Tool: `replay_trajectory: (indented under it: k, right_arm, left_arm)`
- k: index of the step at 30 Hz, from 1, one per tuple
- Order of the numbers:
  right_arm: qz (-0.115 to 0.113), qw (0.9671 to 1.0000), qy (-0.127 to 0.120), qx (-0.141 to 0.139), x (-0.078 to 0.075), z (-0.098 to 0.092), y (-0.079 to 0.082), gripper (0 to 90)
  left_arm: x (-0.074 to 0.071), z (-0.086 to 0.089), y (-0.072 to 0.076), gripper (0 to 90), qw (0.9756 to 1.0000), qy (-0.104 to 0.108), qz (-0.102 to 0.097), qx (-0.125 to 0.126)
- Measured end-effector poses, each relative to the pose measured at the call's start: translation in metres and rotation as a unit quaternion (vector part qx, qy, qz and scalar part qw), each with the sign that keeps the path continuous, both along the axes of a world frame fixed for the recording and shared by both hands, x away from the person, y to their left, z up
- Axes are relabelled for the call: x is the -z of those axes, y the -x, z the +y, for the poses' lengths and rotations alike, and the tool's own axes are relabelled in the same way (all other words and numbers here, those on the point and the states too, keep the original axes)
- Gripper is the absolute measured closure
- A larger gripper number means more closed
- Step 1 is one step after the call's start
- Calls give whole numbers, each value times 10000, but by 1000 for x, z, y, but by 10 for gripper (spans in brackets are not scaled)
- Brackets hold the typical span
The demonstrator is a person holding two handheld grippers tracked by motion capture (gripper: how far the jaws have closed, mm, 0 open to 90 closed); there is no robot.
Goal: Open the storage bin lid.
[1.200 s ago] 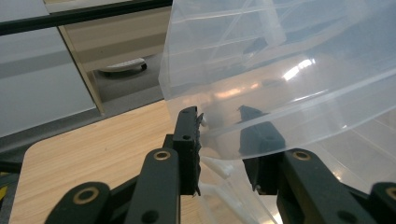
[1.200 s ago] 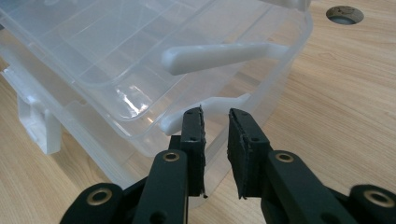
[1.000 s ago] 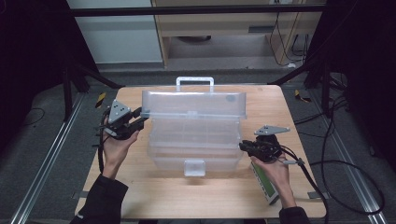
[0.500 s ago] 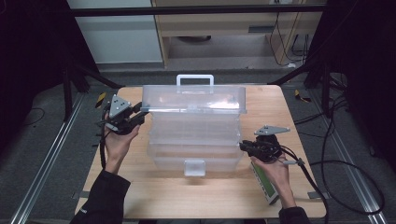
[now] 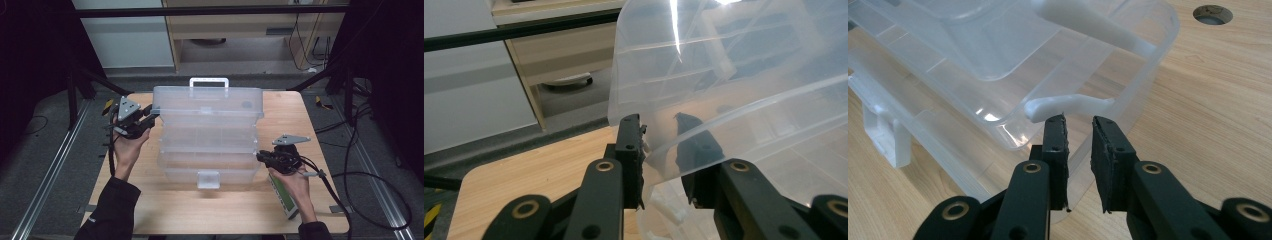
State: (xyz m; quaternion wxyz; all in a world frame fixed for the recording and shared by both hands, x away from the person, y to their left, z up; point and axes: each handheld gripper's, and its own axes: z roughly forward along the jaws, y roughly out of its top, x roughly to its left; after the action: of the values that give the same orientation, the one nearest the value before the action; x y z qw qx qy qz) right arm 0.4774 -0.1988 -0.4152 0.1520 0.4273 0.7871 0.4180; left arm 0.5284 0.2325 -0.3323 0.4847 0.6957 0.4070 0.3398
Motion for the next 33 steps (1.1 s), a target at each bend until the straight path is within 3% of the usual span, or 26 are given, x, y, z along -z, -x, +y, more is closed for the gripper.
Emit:
replay_trajectory:
  k: [21,33]
  right_arm:
    - [-13,10000,-4,7,0,1,0,766]
    - [-19,10000,-1,-8,0,0,0,765]
  left_arm:
    - [-7,-2,-13,752,9999,-85,-10,-77]
    - [-12,-5,-26,760,9999,-22,7,-158]
